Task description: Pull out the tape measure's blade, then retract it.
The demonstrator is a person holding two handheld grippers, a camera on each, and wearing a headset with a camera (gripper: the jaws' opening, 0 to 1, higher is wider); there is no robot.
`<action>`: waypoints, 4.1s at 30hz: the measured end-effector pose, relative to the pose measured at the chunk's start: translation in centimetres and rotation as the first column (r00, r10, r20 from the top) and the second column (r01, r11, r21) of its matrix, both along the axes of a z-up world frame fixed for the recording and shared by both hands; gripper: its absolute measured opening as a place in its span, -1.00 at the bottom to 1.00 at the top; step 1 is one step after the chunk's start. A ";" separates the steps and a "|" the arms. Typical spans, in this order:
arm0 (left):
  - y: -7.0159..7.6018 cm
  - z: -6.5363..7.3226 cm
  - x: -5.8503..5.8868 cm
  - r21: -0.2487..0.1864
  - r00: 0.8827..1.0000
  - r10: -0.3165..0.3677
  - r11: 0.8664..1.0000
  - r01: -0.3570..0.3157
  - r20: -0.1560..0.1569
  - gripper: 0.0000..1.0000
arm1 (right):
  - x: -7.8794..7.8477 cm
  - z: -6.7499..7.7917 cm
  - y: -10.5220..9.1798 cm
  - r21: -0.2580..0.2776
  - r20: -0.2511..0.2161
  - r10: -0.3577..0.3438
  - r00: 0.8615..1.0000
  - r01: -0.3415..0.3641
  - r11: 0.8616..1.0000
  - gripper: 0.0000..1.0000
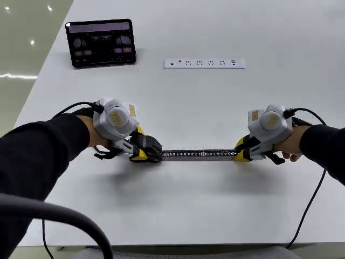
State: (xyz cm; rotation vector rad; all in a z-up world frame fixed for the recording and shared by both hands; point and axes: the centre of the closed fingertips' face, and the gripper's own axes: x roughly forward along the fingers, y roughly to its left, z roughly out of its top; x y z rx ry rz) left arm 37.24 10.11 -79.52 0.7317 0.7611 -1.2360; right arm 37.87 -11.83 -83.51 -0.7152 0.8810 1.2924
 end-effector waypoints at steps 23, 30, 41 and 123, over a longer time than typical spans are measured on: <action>0.0 0.1 -0.1 -0.004 1.000 0.001 1.000 -0.001 -0.001 -0.40 | 0.0 0.1 -1.2 -0.014 -0.002 -0.013 1.000 0.013 1.000 -0.81; -0.1 0.1 -0.1 -0.004 1.000 0.000 1.000 0.000 -0.002 -0.40 | -0.1 0.1 -1.7 -0.021 -0.005 -0.020 1.000 0.019 1.000 -0.81; -0.1 0.1 -0.1 -0.005 1.000 0.001 1.000 -0.001 -0.001 -0.40 | 0.0 0.1 -2.1 -0.024 -0.006 -0.026 1.000 0.026 0.999 -0.81; 10.4 3.1 -2.8 -0.380 0.777 0.616 0.693 -0.613 -0.132 1.00 | -2.4 3.9 -7.9 0.155 0.122 -0.392 0.912 0.373 0.915 0.11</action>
